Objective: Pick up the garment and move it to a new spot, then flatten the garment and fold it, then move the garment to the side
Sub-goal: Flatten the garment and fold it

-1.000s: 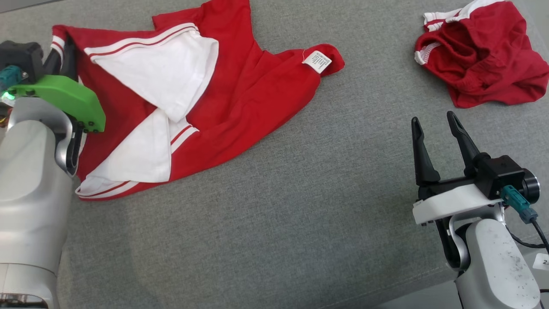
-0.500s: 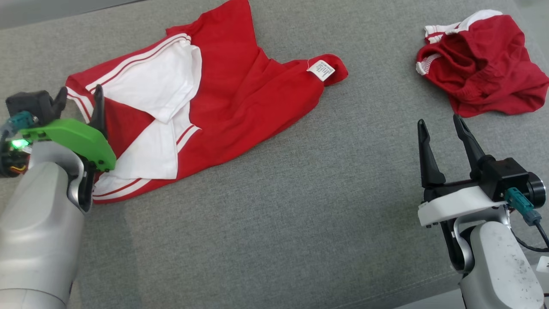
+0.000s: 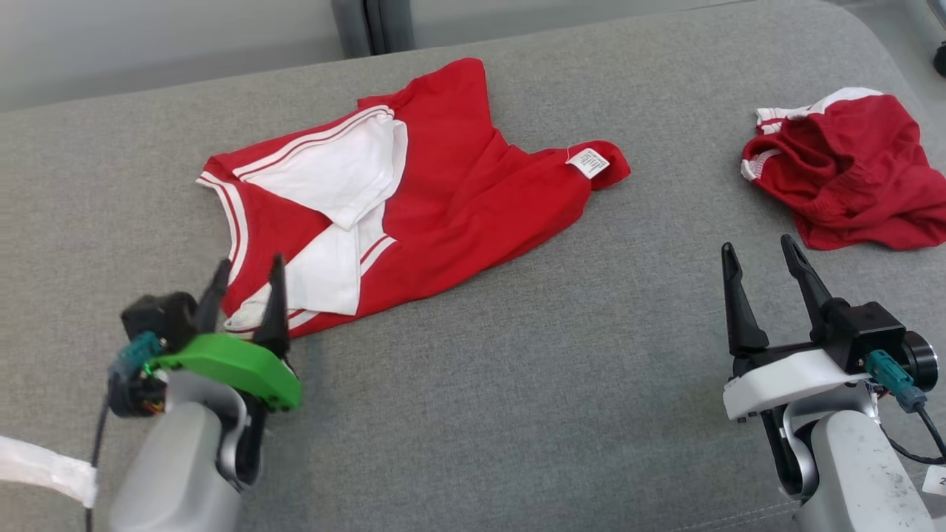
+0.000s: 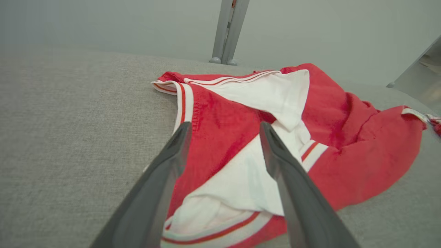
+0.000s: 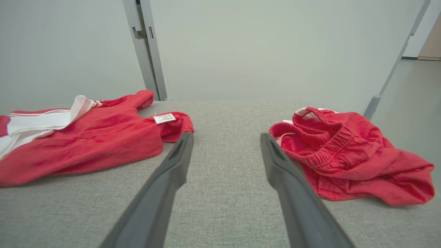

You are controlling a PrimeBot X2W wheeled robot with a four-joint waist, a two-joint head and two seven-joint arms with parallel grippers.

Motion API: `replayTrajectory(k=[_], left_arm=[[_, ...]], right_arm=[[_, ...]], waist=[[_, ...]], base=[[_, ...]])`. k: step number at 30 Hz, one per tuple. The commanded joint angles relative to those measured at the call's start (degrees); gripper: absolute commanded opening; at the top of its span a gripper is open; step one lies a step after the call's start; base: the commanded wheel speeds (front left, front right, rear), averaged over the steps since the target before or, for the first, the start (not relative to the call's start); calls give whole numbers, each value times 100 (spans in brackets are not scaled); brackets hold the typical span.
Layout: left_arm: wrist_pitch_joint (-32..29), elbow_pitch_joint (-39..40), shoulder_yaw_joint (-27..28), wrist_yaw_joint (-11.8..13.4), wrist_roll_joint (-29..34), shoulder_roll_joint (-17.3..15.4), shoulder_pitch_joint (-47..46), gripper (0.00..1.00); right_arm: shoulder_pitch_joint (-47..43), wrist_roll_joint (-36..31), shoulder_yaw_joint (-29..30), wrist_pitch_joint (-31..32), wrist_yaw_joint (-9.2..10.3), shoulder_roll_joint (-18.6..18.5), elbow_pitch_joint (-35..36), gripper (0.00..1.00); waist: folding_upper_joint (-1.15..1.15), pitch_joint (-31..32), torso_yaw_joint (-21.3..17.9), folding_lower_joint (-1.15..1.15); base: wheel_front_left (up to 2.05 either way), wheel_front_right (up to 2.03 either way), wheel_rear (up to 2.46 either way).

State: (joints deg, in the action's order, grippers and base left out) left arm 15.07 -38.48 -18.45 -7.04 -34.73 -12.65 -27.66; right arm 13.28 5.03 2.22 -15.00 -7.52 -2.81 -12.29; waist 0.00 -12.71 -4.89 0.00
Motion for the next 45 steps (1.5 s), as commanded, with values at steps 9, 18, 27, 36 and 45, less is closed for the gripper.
replayTrajectory(k=[9,18,27,36,45], left_arm=[[-202,-18,-241,-25,-195,554,565,100],[-266,-196,-144,-42,-639,614,333,100],[-30,288,-61,-47,-732,593,302,0],[-12,1480,-180,-44,-753,343,1328,0],[-683,2359,-252,259,-916,-100,2362,0]], right_arm=[[-37,44,-91,-24,7,-20,-23,100],[53,52,-22,-24,7,-19,8,100],[68,57,23,-24,7,-18,17,100],[-39,-10,141,-24,7,-19,-30,100],[-102,-53,168,-24,7,-20,-79,100]], waist=[[0,38,11,0],[0,-152,-215,0],[0,-166,-175,0],[0,20,211,0],[0,141,438,0]], base=[[0,0,0],[0,0,0],[0,0,0],[0,0,0],[0,0,0]])
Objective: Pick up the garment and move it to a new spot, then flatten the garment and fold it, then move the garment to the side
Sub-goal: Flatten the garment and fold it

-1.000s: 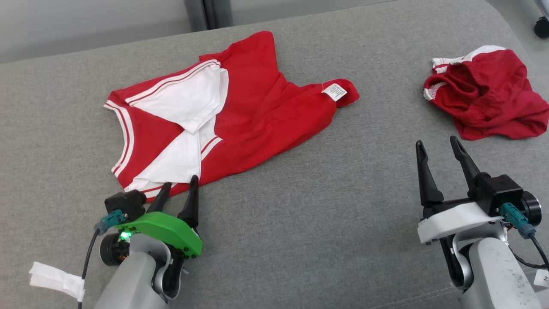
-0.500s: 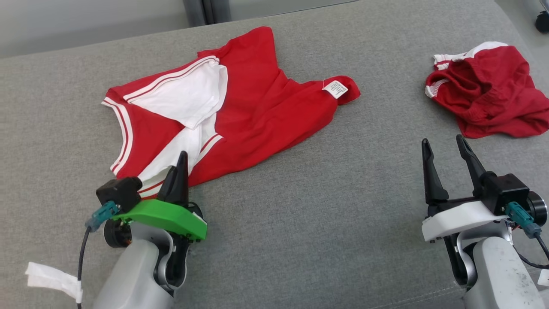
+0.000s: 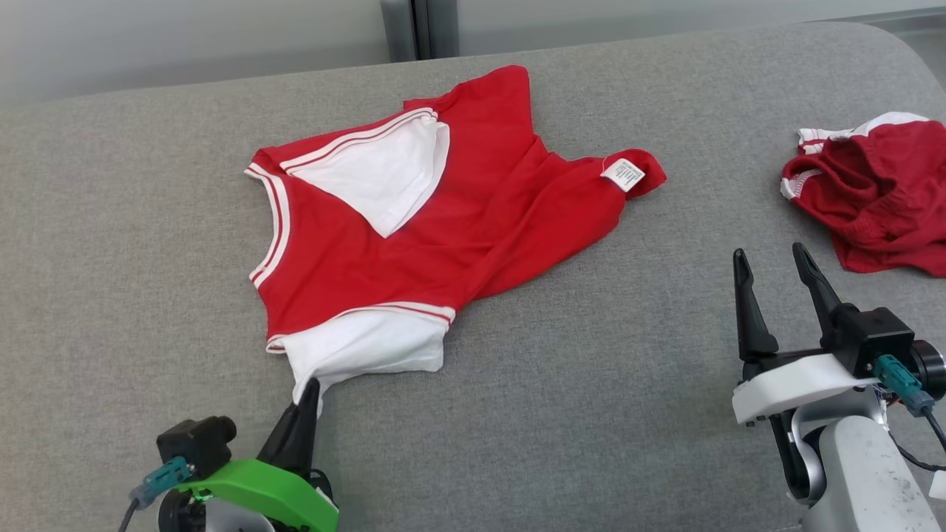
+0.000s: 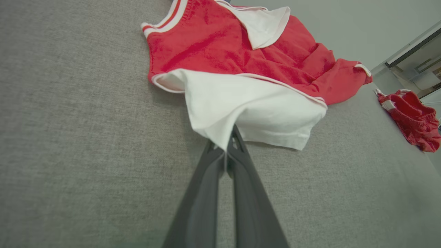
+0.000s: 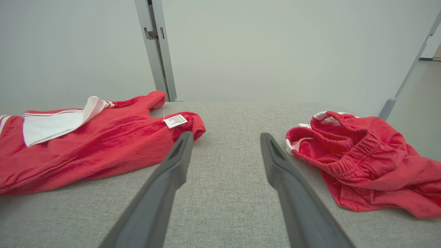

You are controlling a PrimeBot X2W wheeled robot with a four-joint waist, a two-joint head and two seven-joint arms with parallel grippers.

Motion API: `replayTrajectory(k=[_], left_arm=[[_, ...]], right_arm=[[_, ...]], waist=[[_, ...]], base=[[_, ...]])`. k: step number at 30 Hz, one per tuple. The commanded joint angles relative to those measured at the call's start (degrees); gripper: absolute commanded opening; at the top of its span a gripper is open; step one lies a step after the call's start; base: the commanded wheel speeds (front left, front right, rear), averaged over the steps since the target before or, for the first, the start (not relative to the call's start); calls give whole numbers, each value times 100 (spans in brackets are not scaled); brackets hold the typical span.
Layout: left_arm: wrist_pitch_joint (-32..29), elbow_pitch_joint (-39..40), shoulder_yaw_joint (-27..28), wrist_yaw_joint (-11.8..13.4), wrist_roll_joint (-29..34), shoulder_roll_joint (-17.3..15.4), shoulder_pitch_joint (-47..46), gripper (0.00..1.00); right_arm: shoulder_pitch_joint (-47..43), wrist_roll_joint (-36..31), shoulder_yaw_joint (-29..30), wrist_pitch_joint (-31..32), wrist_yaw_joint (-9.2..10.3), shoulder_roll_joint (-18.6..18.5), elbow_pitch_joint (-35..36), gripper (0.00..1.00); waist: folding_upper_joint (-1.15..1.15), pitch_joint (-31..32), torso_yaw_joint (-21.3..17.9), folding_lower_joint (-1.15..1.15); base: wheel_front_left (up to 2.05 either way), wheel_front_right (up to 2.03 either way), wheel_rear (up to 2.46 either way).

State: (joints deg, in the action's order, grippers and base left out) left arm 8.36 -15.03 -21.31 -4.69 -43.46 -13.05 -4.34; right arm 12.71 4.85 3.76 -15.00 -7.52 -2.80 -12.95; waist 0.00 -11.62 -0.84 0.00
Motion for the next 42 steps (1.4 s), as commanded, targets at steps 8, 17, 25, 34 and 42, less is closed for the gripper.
replayTrajectory(k=[8,17,25,34,42], left_arm=[[-367,-86,-27,264,22,-210,55,100],[390,-12,232,446,281,-138,-159,100],[641,124,297,458,512,164,-315,100],[686,114,277,369,714,394,-425,100],[681,99,362,341,817,460,-337,100]], right_arm=[[96,-325,35,-24,7,-20,-184,100],[512,-879,28,-24,7,-20,-858,100],[1207,-1658,-49,36,7,-22,-1885,100],[2103,-2334,102,12,7,-88,-3097,100],[2435,-2473,303,-17,7,-81,-3564,0]], waist=[[0,23,83,0],[0,-9,302,0],[0,-107,577,0],[0,-324,944,0],[0,-321,1007,0]], base=[[0,0,0],[0,0,0],[0,0,0],[0,0,0],[0,0,0]])
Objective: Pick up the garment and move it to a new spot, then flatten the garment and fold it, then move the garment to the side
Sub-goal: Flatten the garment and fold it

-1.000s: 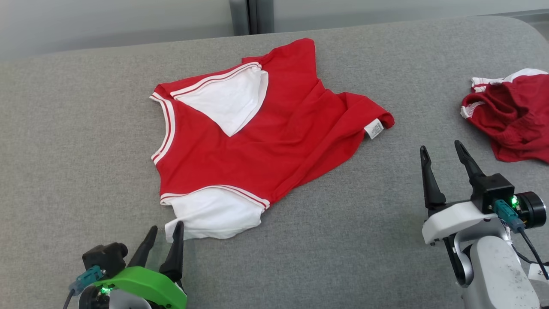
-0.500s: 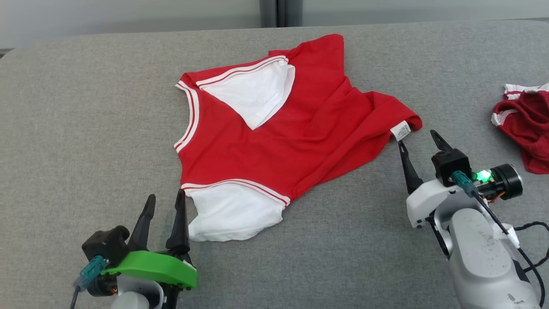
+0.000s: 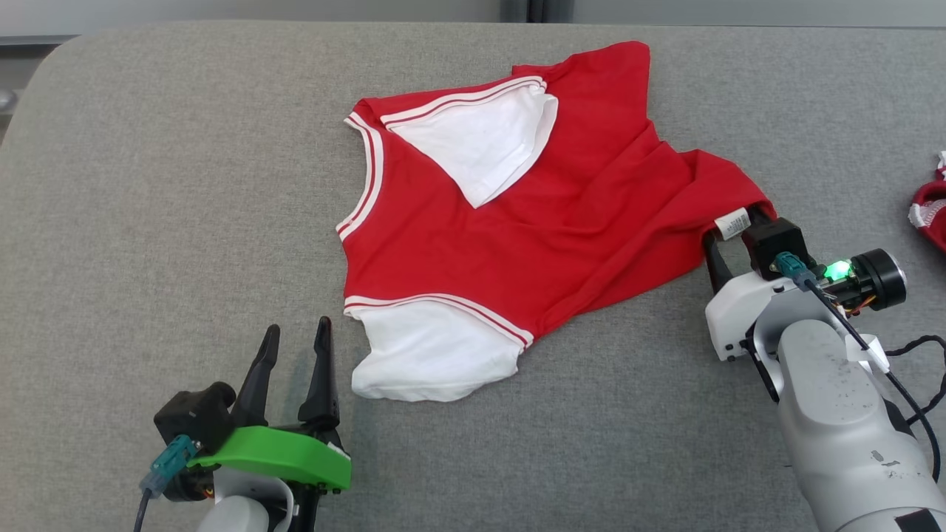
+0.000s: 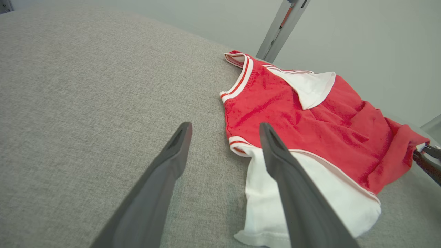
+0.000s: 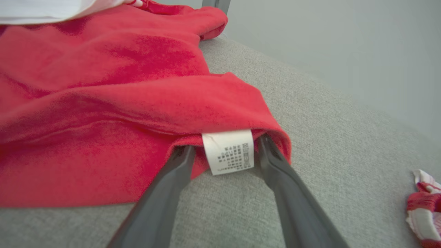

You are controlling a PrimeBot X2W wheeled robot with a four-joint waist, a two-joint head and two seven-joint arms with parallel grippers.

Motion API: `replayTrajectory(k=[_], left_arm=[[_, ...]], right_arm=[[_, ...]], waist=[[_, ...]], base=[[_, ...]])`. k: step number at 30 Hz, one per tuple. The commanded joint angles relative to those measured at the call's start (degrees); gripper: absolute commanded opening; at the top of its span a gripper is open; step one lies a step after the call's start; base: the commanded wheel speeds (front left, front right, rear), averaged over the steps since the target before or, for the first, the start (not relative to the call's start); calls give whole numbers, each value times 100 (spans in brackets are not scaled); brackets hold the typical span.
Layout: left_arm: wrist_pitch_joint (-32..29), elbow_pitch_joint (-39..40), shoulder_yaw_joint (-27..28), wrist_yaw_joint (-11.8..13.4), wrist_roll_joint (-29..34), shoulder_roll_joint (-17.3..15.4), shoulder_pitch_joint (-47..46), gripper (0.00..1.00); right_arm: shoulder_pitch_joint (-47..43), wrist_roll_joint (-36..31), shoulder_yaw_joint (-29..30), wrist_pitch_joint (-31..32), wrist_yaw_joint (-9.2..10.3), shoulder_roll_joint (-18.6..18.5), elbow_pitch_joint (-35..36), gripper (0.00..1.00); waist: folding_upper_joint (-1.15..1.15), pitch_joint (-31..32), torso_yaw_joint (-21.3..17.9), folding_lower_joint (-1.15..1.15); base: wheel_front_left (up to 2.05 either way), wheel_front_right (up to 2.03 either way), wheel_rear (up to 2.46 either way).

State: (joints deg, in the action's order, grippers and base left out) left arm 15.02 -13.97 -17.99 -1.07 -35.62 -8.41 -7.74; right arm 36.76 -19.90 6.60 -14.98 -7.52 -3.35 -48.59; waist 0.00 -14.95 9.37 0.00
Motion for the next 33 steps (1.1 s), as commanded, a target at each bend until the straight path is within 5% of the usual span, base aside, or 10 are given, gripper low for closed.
replayTrajectory(k=[1,28,29,30,33], left_arm=[[15,-10,35,-31,40,3,20,100],[12,-23,162,-107,189,13,126,100],[12,-25,171,-107,197,12,120,100],[11,-26,181,-107,206,11,121,100],[12,-29,217,-135,256,7,164,100]], right_arm=[[16,34,32,-20,7,-17,27,0],[-2152,965,-800,152,7,31,1898,1],[-2199,1010,-808,131,7,32,1947,45],[-2237,1054,-802,116,7,32,1981,100],[-2355,1203,-782,85,7,33,2096,100]], waist=[[0,22,-30,0],[0,288,-719,0],[0,293,-729,0],[0,300,-736,0],[0,364,-771,0]], base=[[0,0,0],[0,0,0],[0,0,0],[0,0,0],[0,0,0]])
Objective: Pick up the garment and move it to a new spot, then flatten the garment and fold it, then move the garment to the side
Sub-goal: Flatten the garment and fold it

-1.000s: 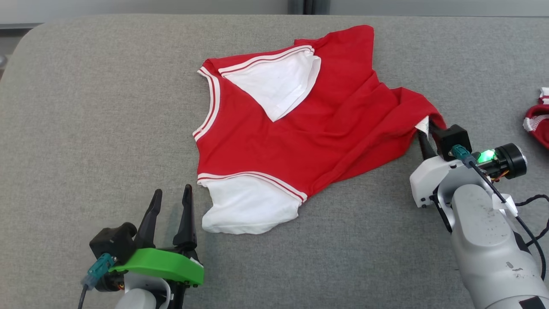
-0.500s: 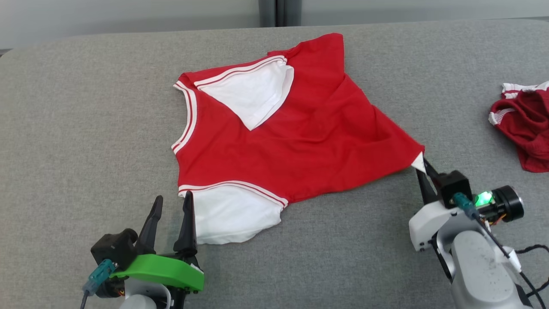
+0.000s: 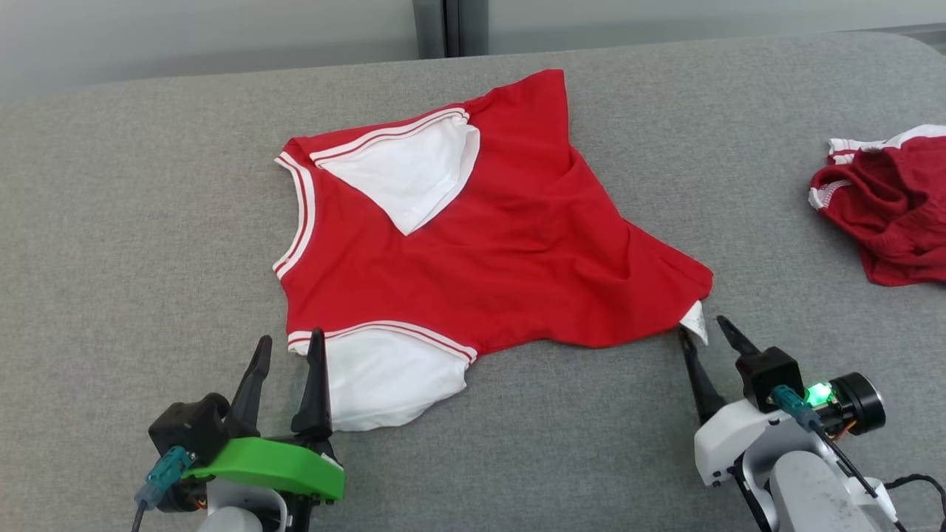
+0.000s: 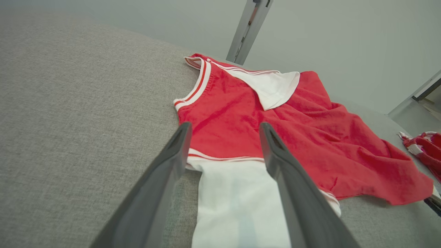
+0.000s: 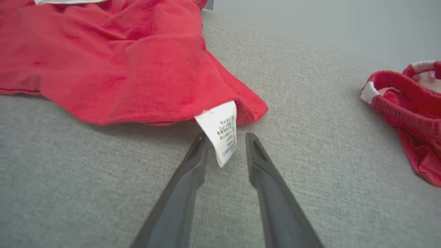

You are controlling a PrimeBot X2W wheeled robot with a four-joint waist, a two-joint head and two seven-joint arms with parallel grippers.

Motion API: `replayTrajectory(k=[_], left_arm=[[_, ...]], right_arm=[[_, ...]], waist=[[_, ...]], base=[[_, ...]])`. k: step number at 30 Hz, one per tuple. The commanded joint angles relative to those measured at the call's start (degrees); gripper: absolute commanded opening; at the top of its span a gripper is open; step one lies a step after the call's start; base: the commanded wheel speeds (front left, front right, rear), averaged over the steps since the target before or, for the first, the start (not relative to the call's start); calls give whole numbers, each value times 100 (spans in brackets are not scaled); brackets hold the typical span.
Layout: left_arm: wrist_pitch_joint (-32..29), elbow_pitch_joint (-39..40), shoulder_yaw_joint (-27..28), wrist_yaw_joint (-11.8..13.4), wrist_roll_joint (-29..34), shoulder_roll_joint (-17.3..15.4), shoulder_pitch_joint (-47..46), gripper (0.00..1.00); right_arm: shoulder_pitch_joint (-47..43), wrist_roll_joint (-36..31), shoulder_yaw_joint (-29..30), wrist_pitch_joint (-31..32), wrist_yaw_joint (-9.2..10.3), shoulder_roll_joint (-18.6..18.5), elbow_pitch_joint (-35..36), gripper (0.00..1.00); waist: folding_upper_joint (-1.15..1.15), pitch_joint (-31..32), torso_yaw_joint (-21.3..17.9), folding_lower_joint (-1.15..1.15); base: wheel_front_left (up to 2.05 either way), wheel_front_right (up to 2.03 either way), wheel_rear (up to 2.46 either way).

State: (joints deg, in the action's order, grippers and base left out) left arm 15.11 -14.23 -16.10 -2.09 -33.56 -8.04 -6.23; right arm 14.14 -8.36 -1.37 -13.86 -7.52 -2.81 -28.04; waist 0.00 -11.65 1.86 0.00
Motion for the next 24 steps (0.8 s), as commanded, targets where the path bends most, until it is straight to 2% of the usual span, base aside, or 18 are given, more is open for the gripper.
replayTrajectory(k=[1,14,24], left_arm=[[2,-10,37,-44,66,-22,32,100],[3,-47,197,-271,575,147,322,100],[3,-153,321,-390,807,310,690,100]], right_arm=[[-122,91,24,-39,7,-20,78,100],[-584,667,428,-124,7,-19,962,100],[-740,1070,439,-135,7,-19,1000,100]], waist=[[0,62,-33,0],[0,675,-163,0],[0,1073,-95,0]], base=[[0,0,0],[0,0,0],[0,0,0]])
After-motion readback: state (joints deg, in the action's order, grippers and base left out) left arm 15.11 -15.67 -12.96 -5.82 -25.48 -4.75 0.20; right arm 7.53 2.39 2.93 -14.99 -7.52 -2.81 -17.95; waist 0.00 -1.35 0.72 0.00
